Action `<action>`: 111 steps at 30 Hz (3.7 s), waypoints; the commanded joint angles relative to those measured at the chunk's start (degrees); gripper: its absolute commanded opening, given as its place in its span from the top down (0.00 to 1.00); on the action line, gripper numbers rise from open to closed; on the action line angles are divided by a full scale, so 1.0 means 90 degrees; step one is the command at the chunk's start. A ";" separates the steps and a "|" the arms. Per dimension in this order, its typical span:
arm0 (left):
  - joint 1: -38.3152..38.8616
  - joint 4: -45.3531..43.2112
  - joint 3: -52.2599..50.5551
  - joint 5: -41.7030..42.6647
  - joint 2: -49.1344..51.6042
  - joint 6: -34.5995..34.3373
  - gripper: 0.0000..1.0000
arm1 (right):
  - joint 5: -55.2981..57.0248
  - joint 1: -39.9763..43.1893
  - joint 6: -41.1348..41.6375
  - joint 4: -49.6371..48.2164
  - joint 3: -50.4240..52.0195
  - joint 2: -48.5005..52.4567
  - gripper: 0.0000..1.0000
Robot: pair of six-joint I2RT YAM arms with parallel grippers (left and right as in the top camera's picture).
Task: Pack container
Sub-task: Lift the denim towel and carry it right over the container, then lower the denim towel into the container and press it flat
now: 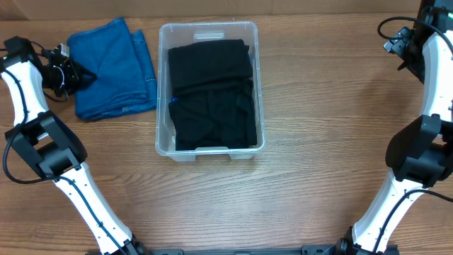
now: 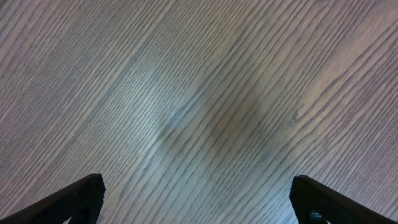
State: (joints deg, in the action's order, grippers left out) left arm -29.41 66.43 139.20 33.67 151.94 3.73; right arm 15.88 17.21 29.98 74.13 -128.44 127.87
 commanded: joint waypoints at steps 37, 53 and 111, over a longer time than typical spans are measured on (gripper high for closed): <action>0.5202 0.3138 0.3534 -0.0906 -0.1656 -0.4337 0.96 | 0.0085 0.0024 0.0032 -0.0041 -0.0007 -0.0012 0.00; 0.5396 0.2157 0.4301 0.0379 -0.1494 -0.3514 0.96 | 0.0085 0.0024 0.0032 -0.0041 -0.0007 -0.0012 0.00; 0.5190 -0.0291 0.0746 -0.3194 -0.1851 -0.2484 0.96 | 0.0085 0.0024 0.0032 -0.0041 -0.0010 -0.0012 0.00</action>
State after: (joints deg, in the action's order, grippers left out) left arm 16.84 63.96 140.44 2.76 137.03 -20.32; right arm 15.88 17.21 30.00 74.11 -128.44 127.87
